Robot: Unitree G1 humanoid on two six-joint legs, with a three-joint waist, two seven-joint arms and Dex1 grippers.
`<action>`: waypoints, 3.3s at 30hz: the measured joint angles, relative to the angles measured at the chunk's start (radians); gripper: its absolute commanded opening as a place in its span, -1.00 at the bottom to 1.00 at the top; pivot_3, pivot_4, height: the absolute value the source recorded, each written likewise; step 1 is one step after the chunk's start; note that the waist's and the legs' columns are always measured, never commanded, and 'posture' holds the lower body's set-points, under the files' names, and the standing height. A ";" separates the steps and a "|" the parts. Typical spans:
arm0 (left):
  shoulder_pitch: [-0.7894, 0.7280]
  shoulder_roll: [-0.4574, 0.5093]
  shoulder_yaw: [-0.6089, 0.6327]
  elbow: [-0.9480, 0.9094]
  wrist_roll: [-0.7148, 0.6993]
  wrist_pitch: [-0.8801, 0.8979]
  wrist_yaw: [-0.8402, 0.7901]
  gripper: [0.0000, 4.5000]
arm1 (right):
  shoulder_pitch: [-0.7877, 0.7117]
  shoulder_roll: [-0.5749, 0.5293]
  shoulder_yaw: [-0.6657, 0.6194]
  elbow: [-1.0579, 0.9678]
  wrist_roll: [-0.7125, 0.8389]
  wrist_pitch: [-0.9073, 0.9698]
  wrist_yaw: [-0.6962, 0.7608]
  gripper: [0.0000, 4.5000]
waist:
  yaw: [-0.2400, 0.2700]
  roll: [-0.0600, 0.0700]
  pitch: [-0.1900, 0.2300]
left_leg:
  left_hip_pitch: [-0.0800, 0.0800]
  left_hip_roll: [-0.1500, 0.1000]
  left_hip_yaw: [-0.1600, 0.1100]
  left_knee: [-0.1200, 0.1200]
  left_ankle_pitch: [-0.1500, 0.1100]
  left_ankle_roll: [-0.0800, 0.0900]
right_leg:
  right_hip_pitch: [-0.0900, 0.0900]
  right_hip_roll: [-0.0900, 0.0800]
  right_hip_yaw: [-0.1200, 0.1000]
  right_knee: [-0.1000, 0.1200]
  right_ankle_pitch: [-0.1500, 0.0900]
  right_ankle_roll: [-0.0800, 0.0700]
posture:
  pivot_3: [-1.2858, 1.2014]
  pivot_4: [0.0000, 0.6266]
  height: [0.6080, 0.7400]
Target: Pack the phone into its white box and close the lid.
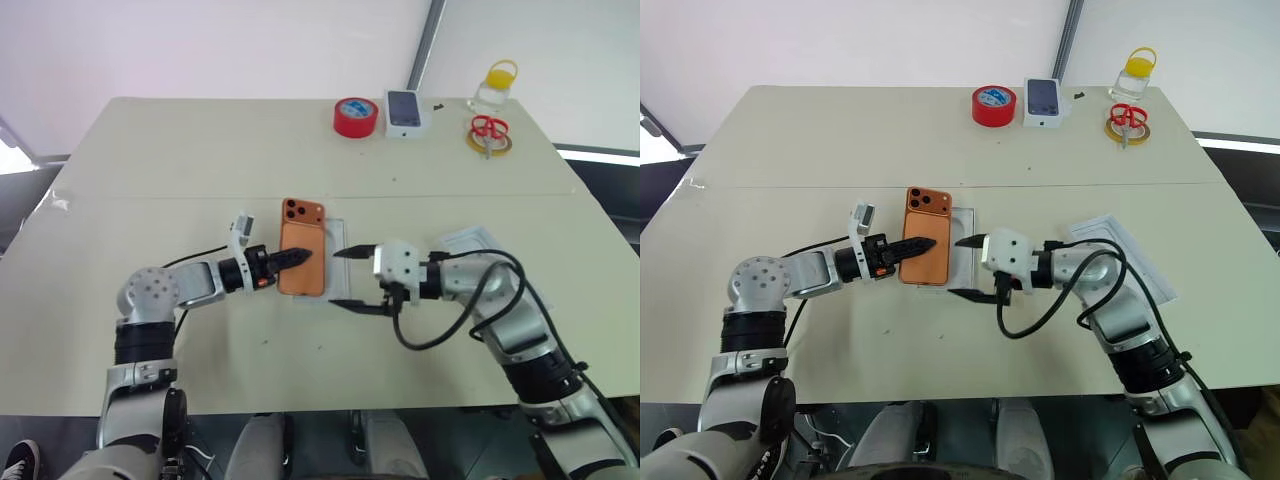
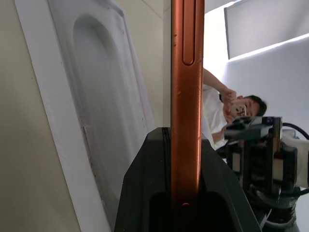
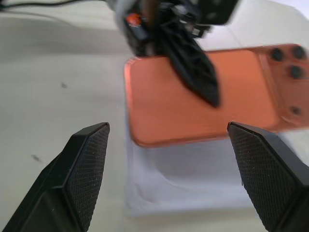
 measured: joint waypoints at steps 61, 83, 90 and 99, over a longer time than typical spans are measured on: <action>0.194 0.252 -0.413 -0.052 0.900 -1.179 -0.221 -1.00 | -0.080 0.046 0.051 0.305 -0.255 -0.180 -0.229 -0.97 | -0.003 0.001 0.000 | 0.003 0.001 0.003 -0.002 0.000 0.000 | 0.000 -0.004 0.001 0.000 0.001 -0.003 | 0.03 -0.52 1.00; 0.020 -0.120 -0.574 0.030 1.029 -1.024 -0.370 -1.00 | 0.031 -0.138 -0.038 0.283 -0.291 -0.195 -0.216 -0.97 | 0.062 0.007 -0.002 | -0.007 -0.003 0.001 0.016 -0.008 0.015 | 0.005 -0.004 -0.004 -0.003 0.001 0.000 | 0.03 -0.52 1.00; -0.060 -0.216 -0.605 0.187 1.063 -1.104 -0.375 -1.00 | 0.102 -0.225 -0.099 0.279 -0.275 -0.227 -0.196 -0.97 | 0.047 0.007 -0.002 | -0.009 -0.003 0.002 0.019 -0.009 0.017 | 0.004 -0.005 -0.002 -0.005 0.003 0.002 | 0.03 -0.52 1.00; -0.113 -0.204 -0.612 0.283 1.071 -1.193 -0.444 -1.00 | 0.104 -0.252 -0.110 0.304 -0.268 -0.248 -0.181 -0.97 | 0.045 0.007 -0.002 | -0.009 -0.001 0.002 0.019 -0.009 0.016 | 0.003 -0.004 -0.002 -0.005 0.003 0.002 | 0.03 -0.52 1.00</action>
